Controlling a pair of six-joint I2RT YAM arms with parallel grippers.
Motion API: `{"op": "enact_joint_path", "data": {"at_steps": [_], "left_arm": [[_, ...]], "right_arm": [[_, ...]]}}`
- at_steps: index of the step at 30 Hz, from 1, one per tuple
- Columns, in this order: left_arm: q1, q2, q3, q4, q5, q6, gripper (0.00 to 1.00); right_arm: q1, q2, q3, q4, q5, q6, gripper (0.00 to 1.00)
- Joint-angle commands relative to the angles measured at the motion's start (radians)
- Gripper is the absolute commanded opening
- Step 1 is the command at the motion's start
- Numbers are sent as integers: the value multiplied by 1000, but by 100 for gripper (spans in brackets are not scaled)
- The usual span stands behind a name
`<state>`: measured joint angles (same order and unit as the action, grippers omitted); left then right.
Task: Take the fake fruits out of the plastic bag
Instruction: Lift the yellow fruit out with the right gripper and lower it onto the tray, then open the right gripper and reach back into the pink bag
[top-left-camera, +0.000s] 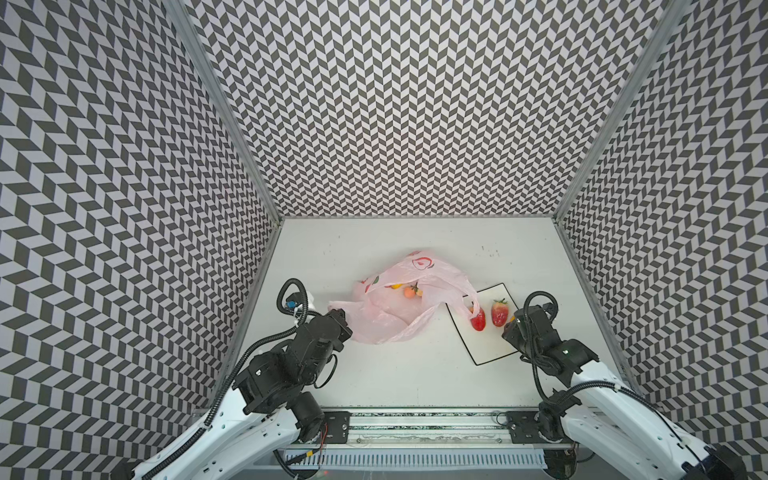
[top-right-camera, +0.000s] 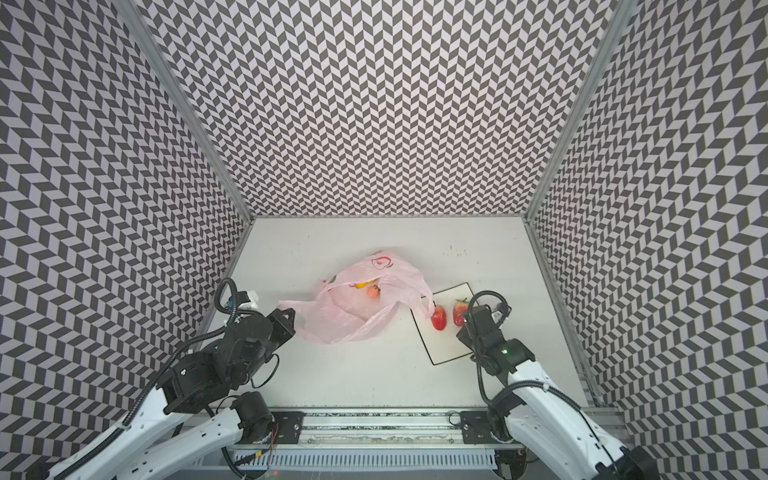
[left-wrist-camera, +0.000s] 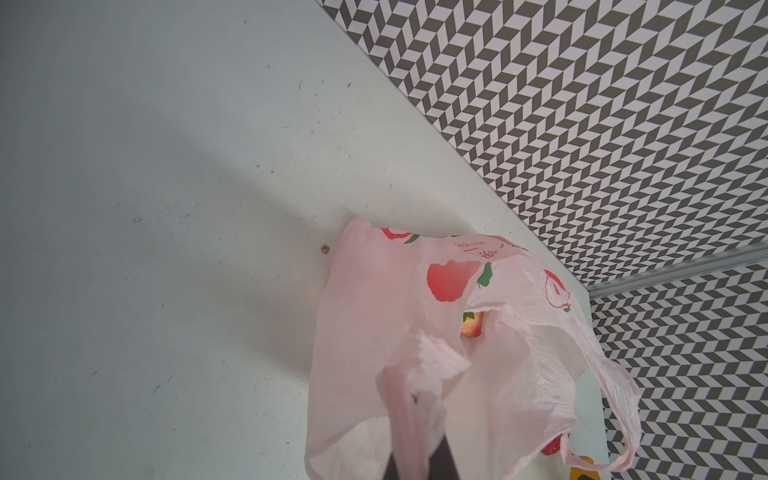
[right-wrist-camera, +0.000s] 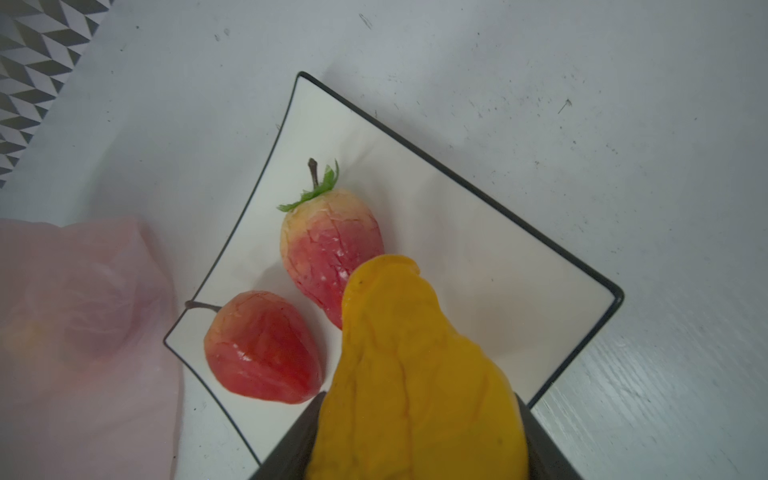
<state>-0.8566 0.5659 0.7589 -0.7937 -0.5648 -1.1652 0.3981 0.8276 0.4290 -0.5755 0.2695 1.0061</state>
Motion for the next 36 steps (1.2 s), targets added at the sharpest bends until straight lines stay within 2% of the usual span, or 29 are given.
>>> {"op": "enact_joint_path", "data": {"at_steps": [1,5,7,12,16,18,20,23,25,28,33,36], "left_arm": [[4,9,0,14,0,30,0],[4,10,7,25,19,53,0],[4,12,10,24,25,57,0],[4,18,9,37,22,64,0],[4,21,2,49,17,64,0],[3,21,-6,67,24,68,0],[4,21,-14,88,39,79,0],[4,28,-18,102,43,87,0],[4,33,-19,106,43,88,0],[3,34,-17,108,44,86,0],[3,18,-19,101,49,69,0],[3,2,-29,107,57,75,0]], "right_arm": [[-48,51,-26,201,-71,-18,61],[-90,103,-19,217,-101,-47,69],[-102,110,-4,196,-95,-64,76],[-131,52,38,110,-73,-77,83],[-140,-43,138,-4,-3,-133,82],[-140,-79,205,14,-21,-237,78],[-136,-88,273,69,-87,-335,72],[-111,-43,369,179,-278,-473,64],[-24,19,435,239,-368,-533,62],[168,122,531,309,-413,-573,60],[455,362,659,323,-360,-671,59],[546,526,739,259,-337,-732,59]]}}
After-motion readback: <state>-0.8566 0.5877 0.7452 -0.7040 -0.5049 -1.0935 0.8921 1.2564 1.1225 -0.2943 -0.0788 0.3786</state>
